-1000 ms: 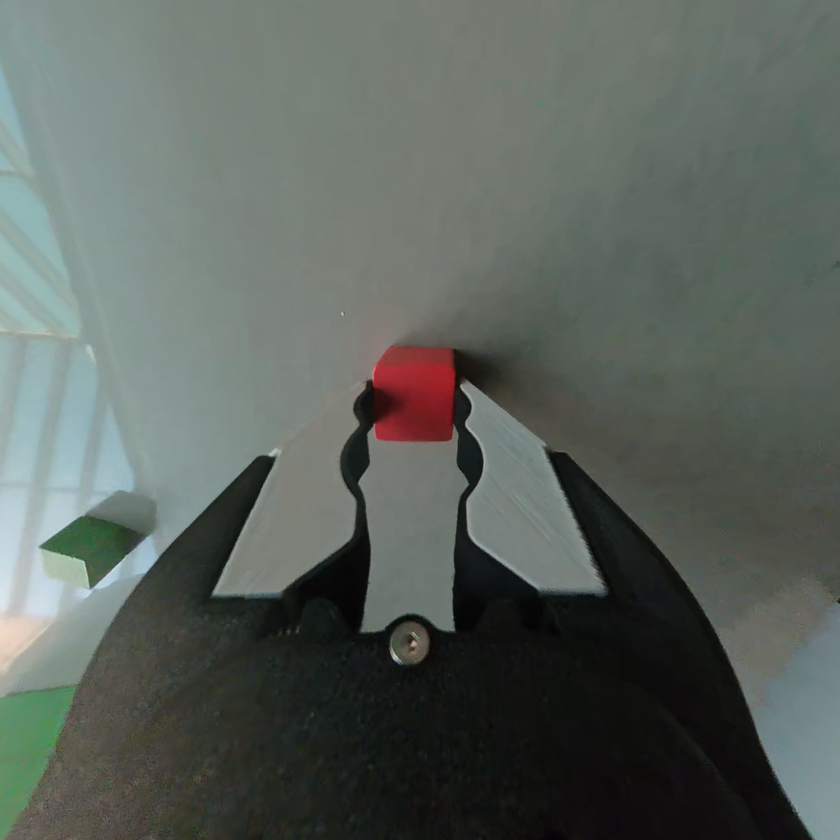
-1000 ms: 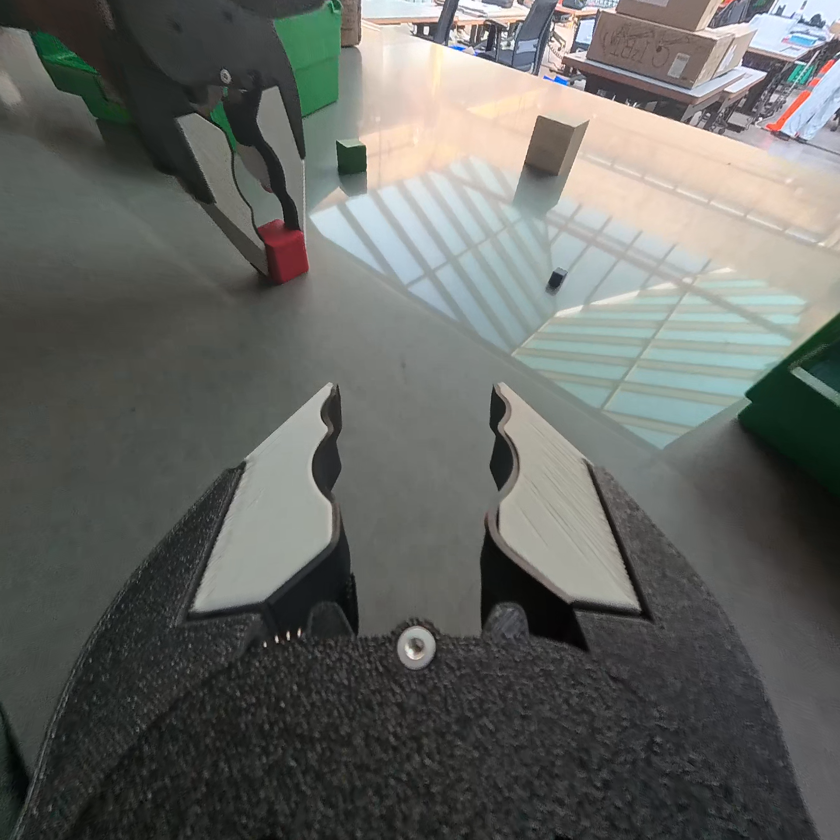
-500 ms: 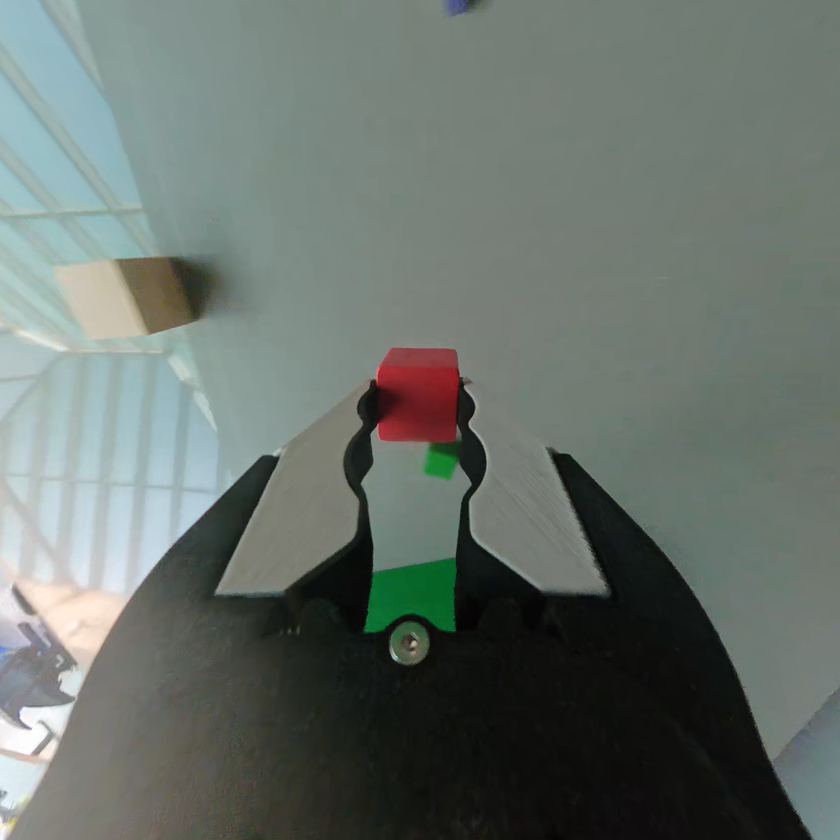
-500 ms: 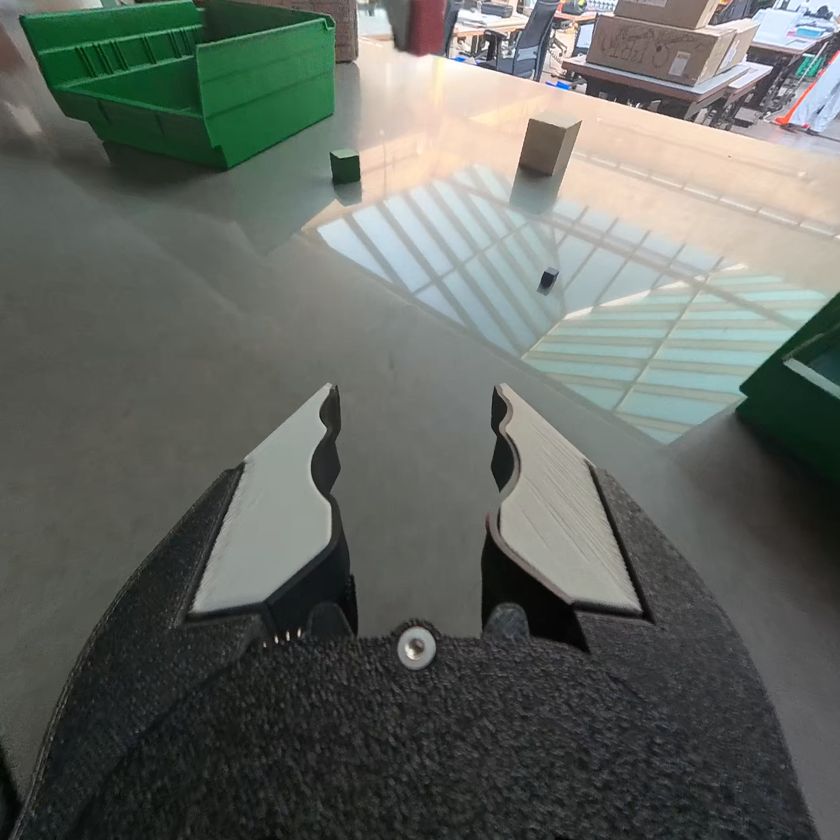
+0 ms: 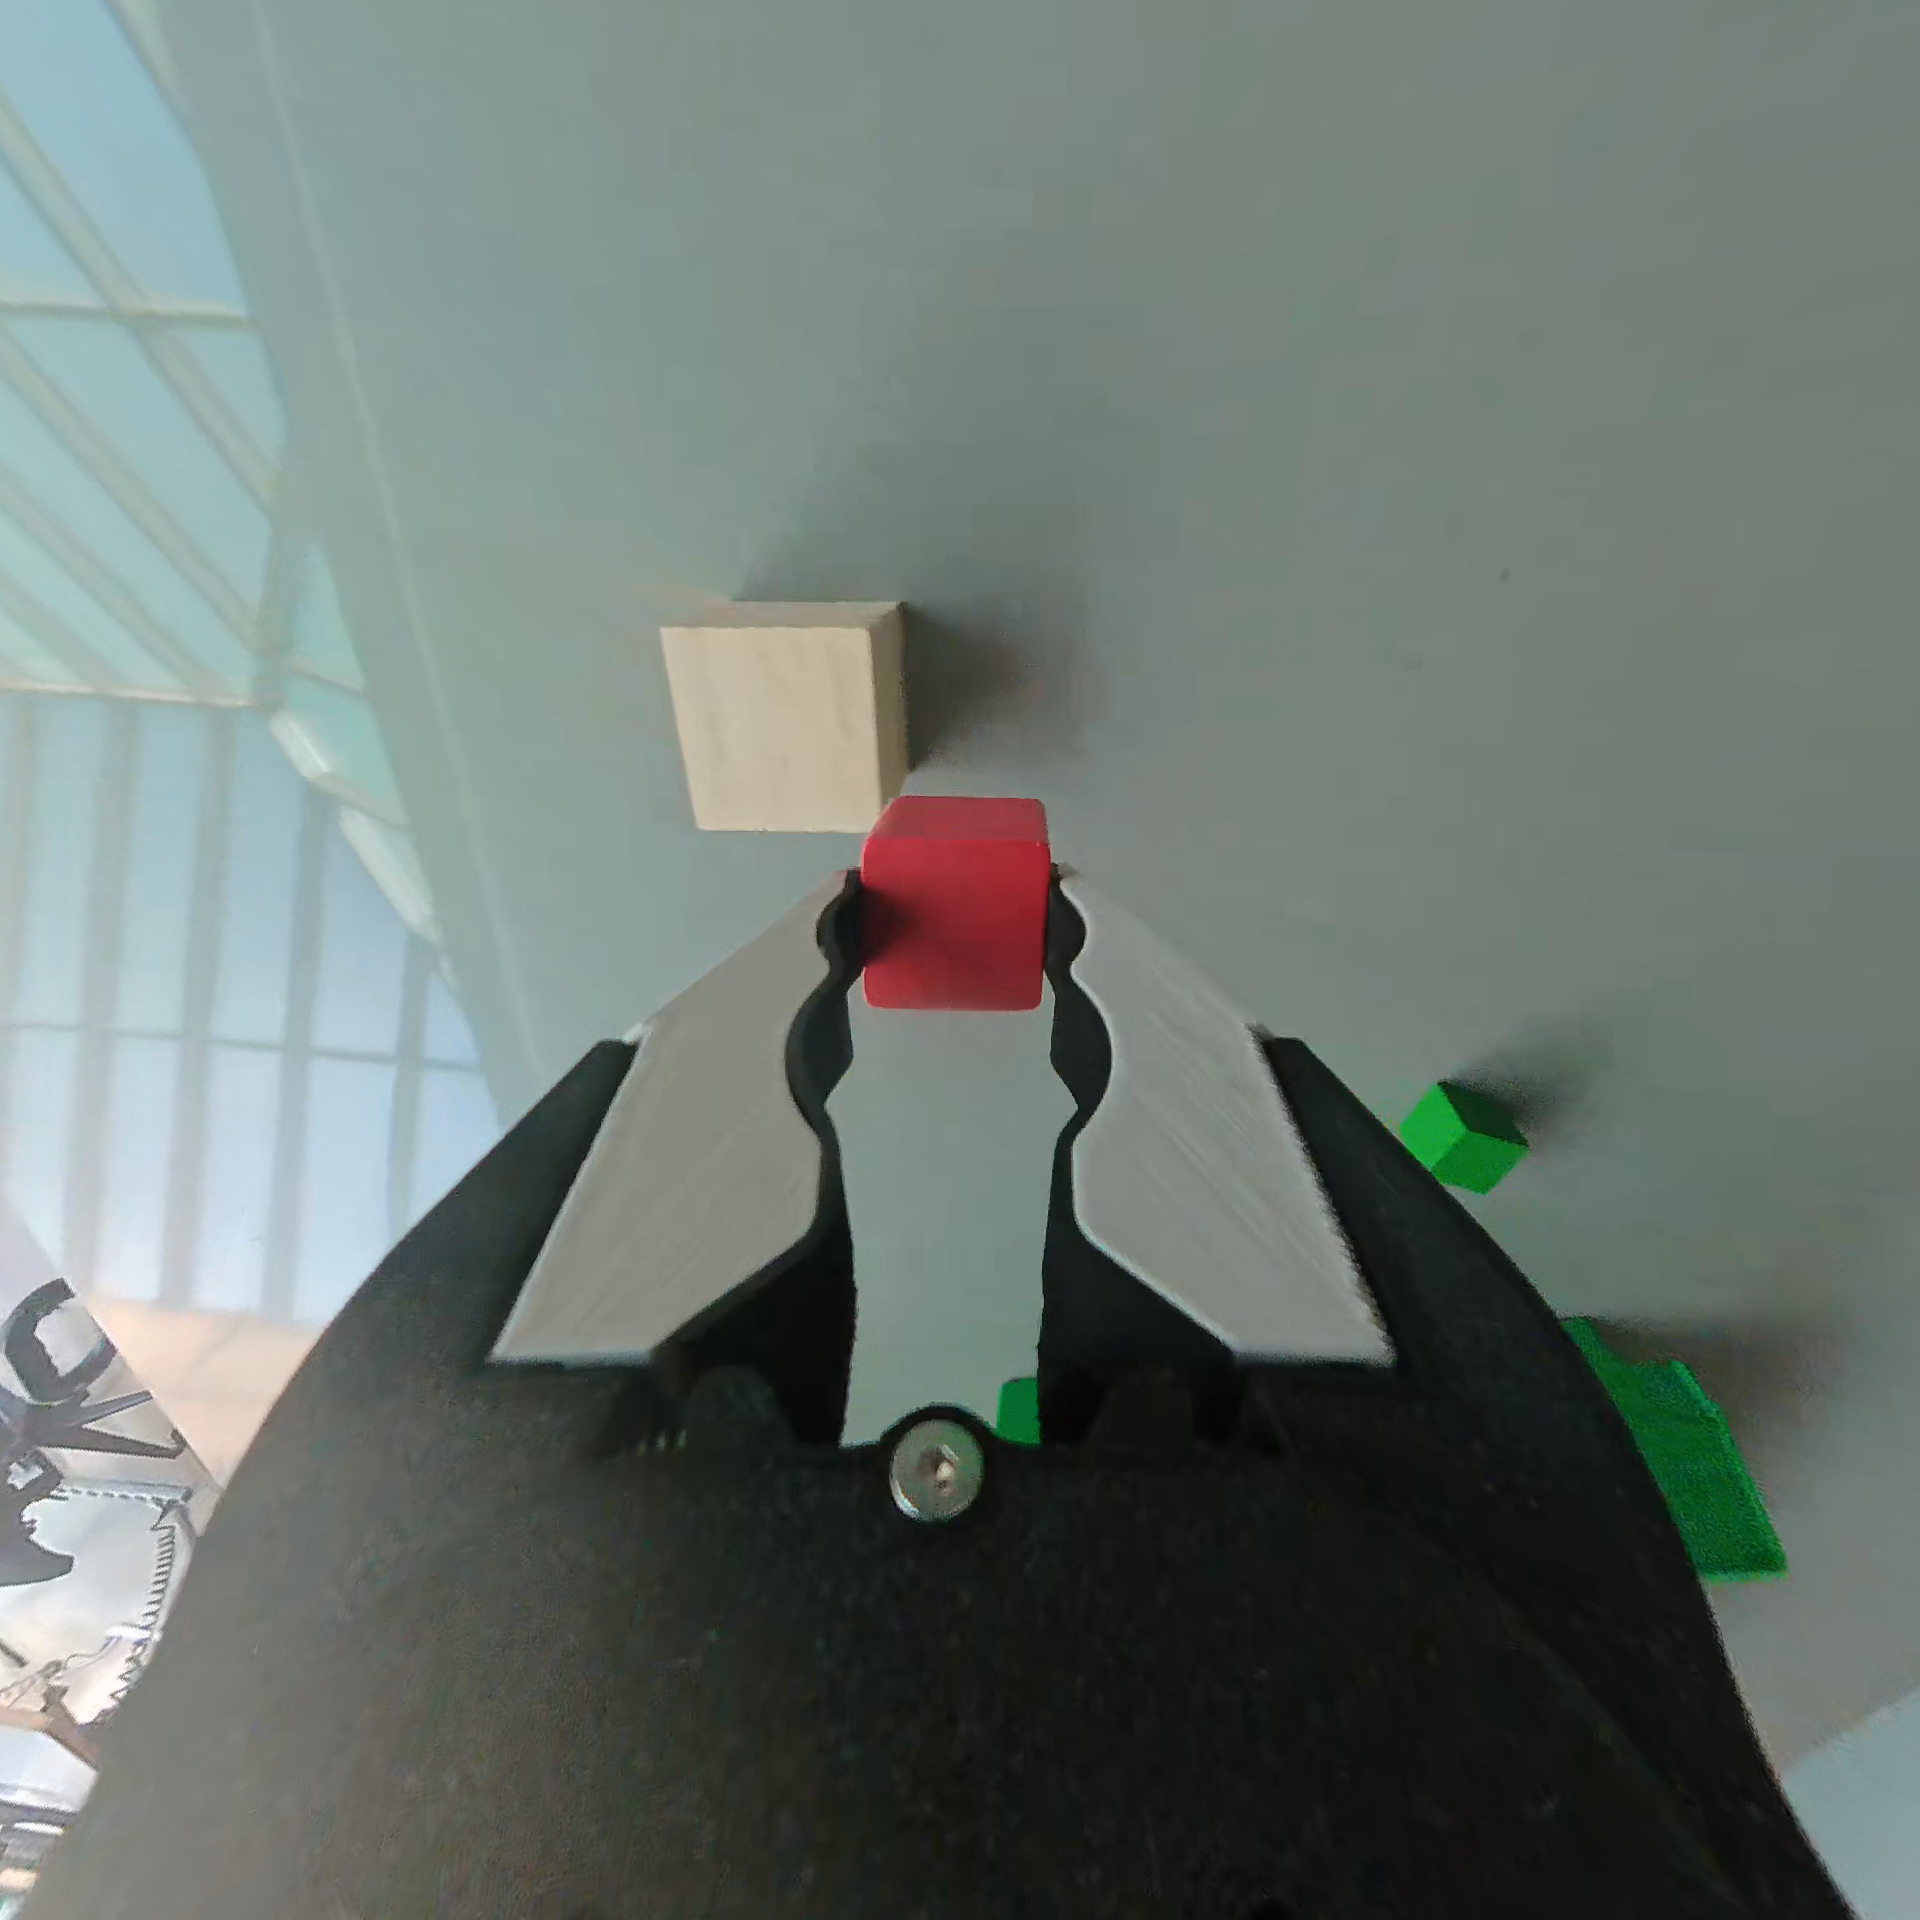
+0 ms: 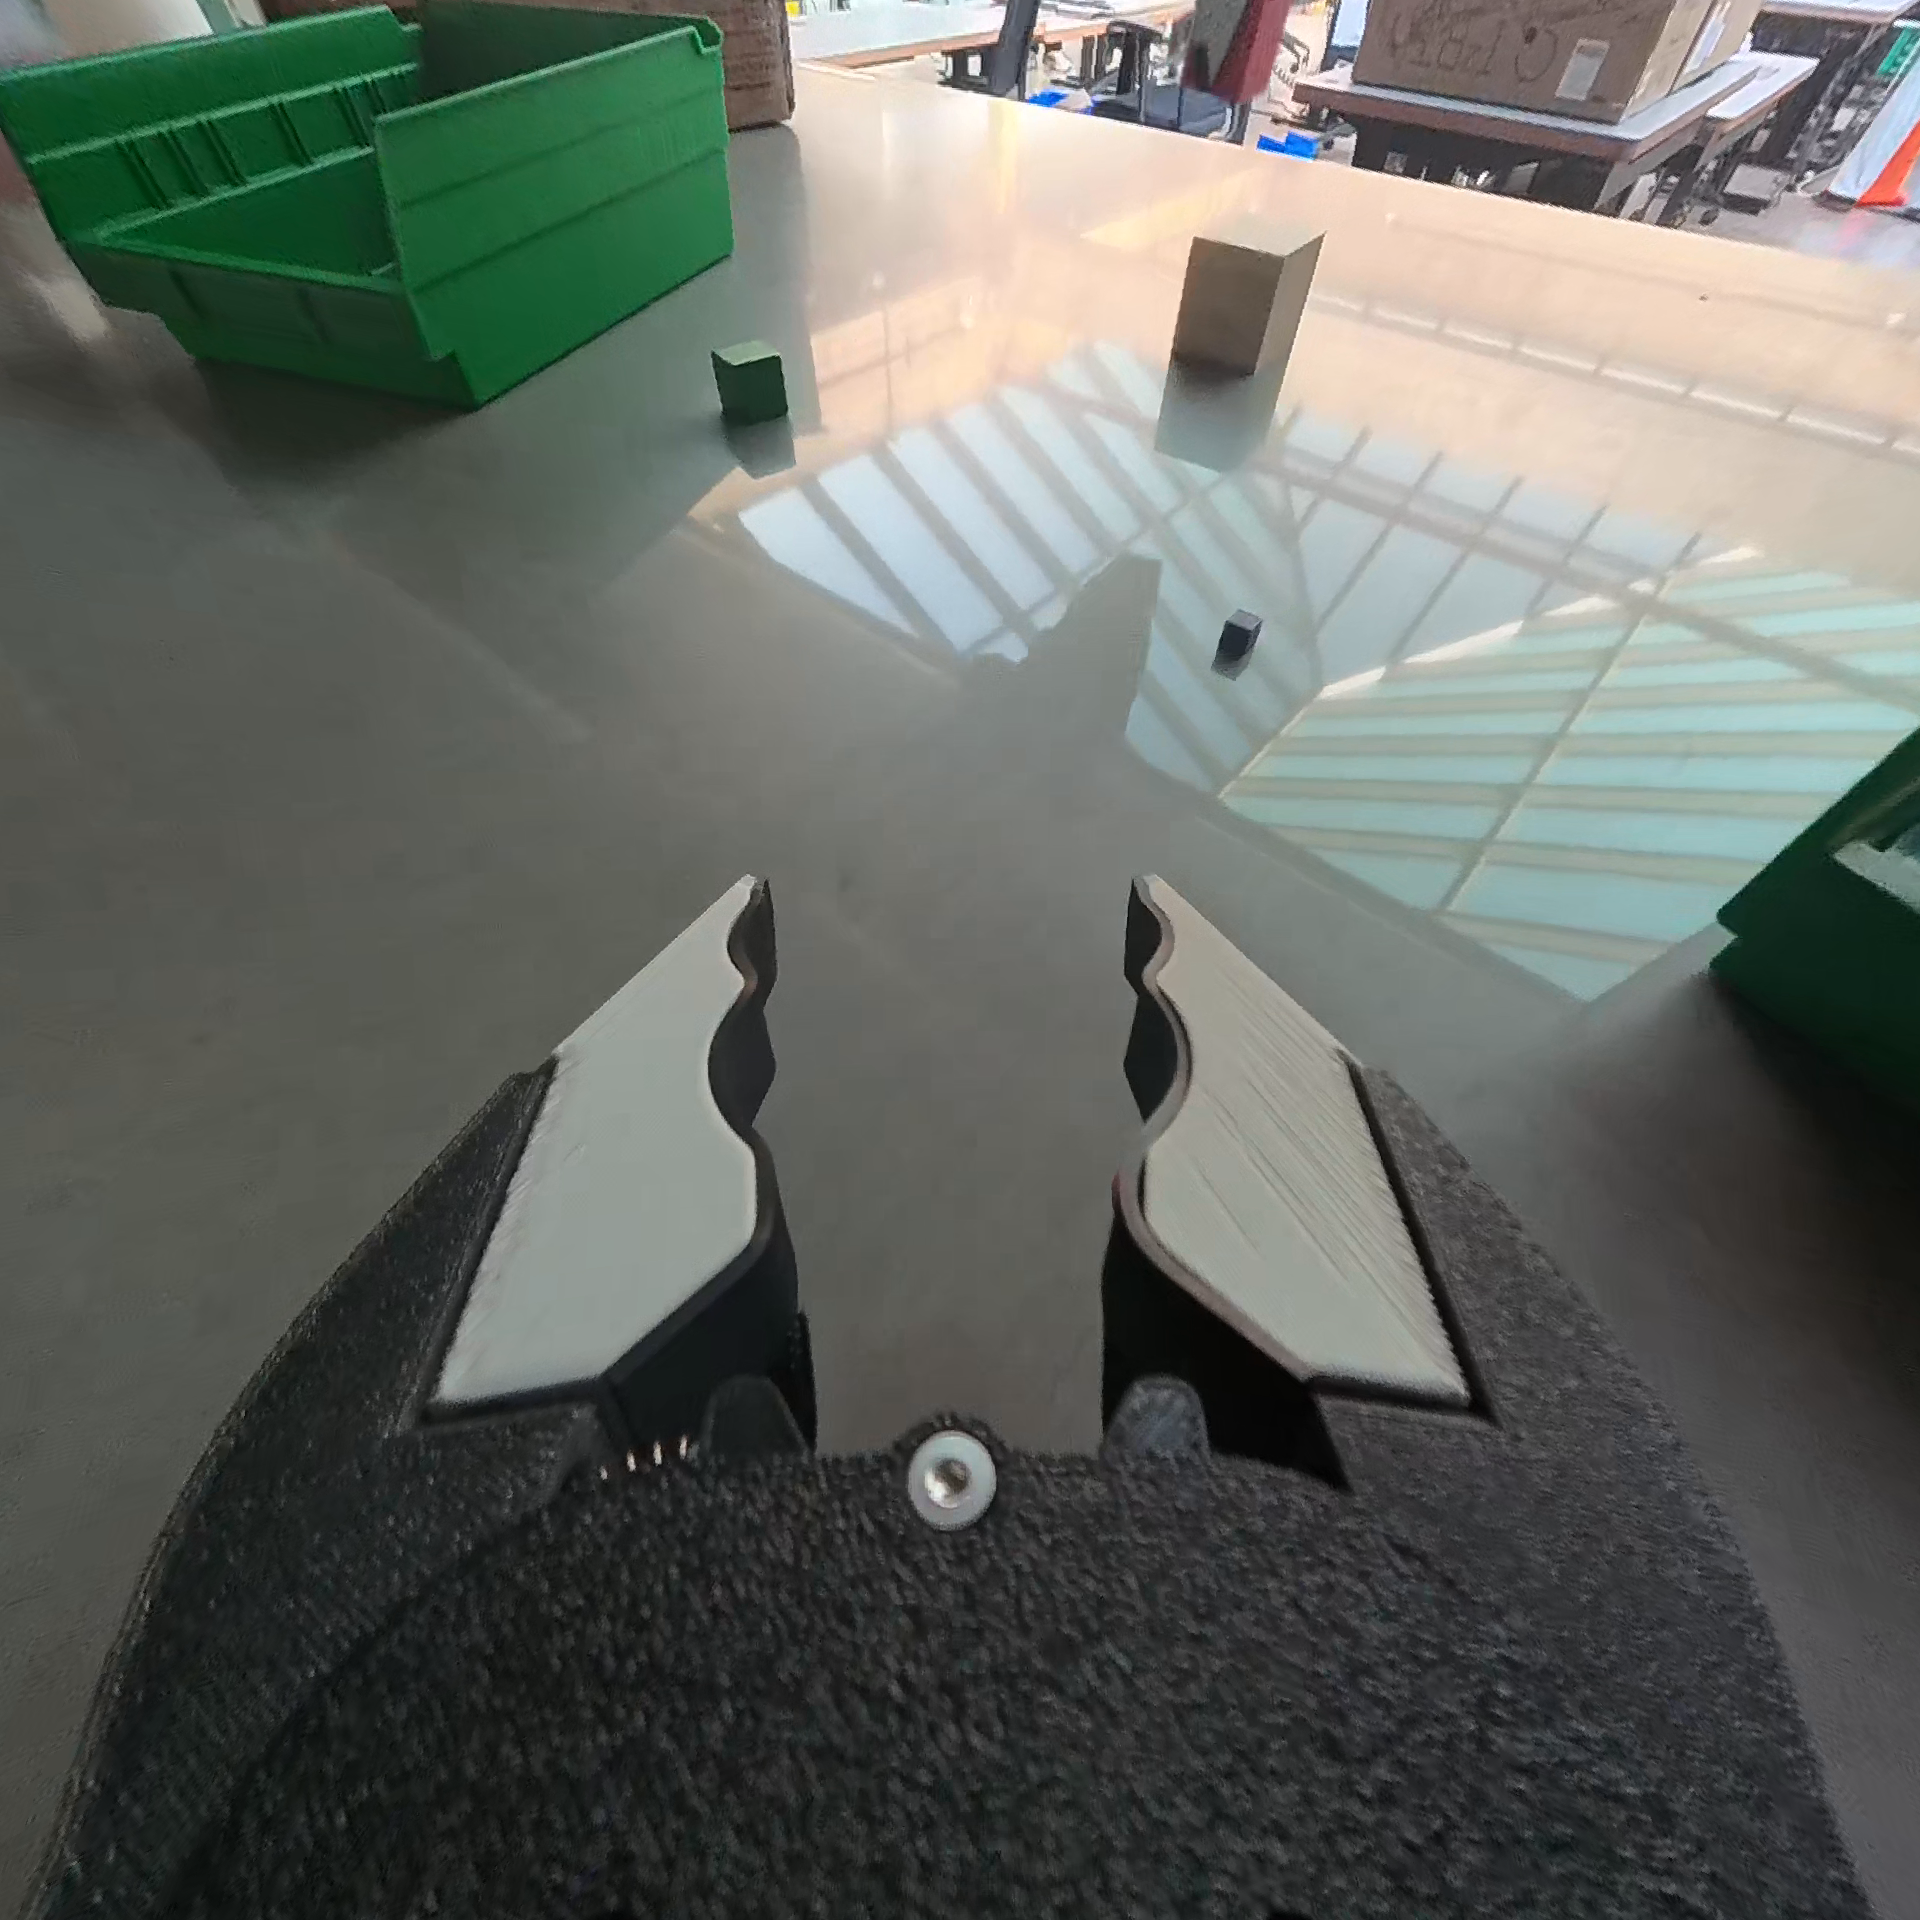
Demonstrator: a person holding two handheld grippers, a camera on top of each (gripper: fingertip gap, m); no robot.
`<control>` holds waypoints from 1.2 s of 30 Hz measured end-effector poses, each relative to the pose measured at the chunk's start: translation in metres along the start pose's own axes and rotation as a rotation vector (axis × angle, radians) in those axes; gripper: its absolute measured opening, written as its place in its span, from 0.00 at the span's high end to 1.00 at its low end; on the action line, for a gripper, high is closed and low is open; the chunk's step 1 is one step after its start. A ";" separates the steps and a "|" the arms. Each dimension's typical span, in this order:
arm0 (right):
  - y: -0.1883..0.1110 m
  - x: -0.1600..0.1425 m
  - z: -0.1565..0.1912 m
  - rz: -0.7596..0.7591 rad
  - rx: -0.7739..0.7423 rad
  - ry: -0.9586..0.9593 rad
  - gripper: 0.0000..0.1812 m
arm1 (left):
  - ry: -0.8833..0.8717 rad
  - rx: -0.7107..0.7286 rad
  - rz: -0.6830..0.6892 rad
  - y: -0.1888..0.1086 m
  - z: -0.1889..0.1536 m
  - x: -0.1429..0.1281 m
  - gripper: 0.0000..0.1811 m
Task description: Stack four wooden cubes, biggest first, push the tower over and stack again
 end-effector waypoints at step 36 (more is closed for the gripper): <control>0.013 -0.001 -0.010 0.047 0.002 0.048 0.63 | -0.035 -0.042 -0.044 0.044 0.061 0.002 0.82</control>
Point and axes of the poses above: each gripper's, where its closed fingertips meet, y out along the fingers, x out of its top, z = x × y across the jaws, the point moved 9 cm from there along -y, back along the fingers, and after that the axes turned 13 degrees about -x, right-handed, at the moved point
